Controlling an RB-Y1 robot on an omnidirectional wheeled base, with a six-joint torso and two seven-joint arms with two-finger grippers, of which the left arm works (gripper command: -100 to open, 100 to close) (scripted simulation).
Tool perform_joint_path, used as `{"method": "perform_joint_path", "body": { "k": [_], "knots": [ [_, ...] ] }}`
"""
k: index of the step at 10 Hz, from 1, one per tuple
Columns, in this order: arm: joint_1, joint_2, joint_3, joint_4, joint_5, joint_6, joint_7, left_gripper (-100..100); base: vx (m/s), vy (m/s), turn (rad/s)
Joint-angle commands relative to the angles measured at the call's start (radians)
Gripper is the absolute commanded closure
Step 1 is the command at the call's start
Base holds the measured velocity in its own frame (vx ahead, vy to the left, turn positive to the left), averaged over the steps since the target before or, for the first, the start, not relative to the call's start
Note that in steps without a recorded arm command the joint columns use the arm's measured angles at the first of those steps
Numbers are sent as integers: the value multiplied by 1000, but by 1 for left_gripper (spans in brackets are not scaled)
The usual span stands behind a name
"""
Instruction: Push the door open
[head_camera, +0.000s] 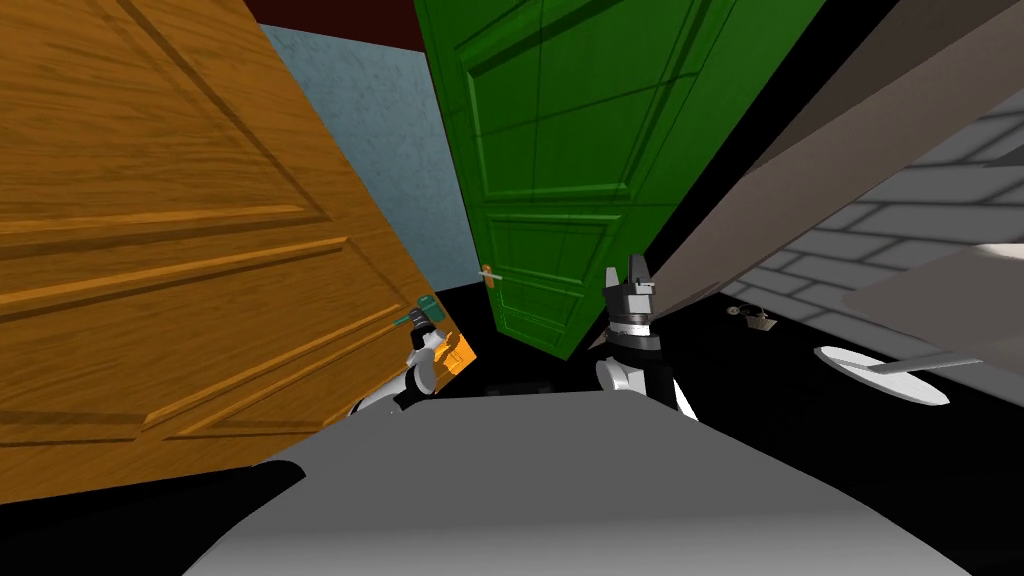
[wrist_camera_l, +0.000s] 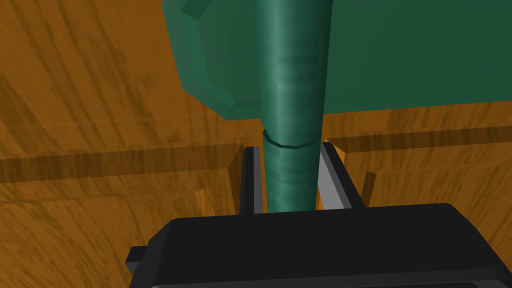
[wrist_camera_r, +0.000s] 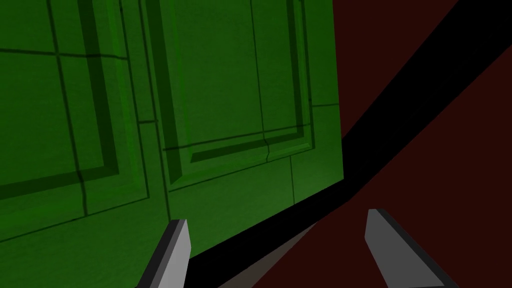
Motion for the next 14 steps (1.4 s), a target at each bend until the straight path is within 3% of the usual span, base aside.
{"method": "perform_joint_path", "body": {
  "k": [1, 5, 6, 8, 14],
  "knots": [
    [-7, 8, 29, 7, 6, -17, -22, 100, 106, 22, -16],
    [-24, -2, 99, 27, 20, -30, -79, 100, 137, 29, -10],
    [-20, -7, 89, 26, 18, -25, -71, 100, 72, 9, 15],
    [-29, -9, 142, 19, 37, -59, -112, 100, 77, 116, -111],
    [-43, -14, 219, 15, 63, -111, -170, 100, 54, 100, -75]
  ]
}}
